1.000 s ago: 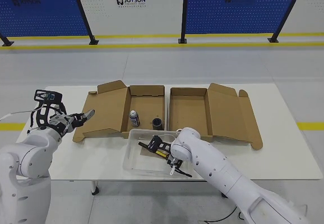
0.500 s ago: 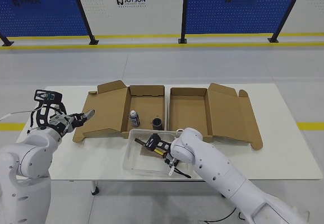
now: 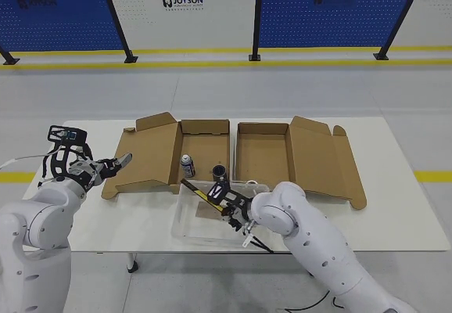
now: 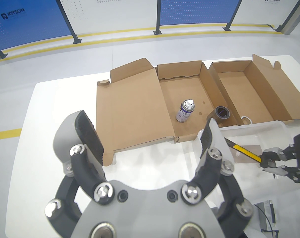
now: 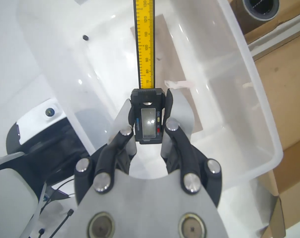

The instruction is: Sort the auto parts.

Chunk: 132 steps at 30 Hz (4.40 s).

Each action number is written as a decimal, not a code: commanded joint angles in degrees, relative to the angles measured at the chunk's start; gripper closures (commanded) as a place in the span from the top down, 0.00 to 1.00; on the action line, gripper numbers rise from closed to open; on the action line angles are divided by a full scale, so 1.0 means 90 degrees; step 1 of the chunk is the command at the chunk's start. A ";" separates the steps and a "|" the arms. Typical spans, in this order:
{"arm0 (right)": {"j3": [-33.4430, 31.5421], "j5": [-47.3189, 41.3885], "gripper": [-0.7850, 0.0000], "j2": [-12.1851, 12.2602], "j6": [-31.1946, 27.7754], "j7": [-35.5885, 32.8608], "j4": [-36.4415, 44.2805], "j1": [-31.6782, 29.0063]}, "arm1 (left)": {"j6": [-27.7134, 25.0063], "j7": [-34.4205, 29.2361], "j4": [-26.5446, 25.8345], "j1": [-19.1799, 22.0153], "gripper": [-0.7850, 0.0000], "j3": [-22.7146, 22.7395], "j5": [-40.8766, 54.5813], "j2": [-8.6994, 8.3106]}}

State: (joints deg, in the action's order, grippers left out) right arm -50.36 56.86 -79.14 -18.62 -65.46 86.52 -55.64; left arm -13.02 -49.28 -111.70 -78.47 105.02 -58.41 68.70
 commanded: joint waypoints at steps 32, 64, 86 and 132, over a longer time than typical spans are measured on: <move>-0.0923 -0.3109 0.00 0.0297 -0.1346 0.1884 -0.0479 -0.0688 | 0.0000 0.0000 0.0000 0.0000 1.00 0.0000 0.0000 0.0000; -0.1607 -0.0638 0.00 0.0370 0.2642 0.4407 0.0122 -0.0659 | 0.0000 0.0000 0.0000 0.0000 1.00 0.0000 0.0000 0.0000; -0.1112 -0.0711 0.00 0.0083 0.3567 0.2892 -0.2150 0.0911 | 0.0000 0.0000 0.0000 0.0000 1.00 0.0000 0.0000 0.0000; -0.0624 -0.1048 0.36 -0.0298 0.3325 0.2618 -0.4211 0.1534 | 0.0000 0.0000 0.0000 0.0000 1.00 0.0000 0.0000 0.0000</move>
State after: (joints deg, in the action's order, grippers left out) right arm -55.98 47.33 -81.81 11.29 -41.91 48.65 -41.85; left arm -13.02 -49.28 -111.70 -78.47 105.02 -58.41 68.70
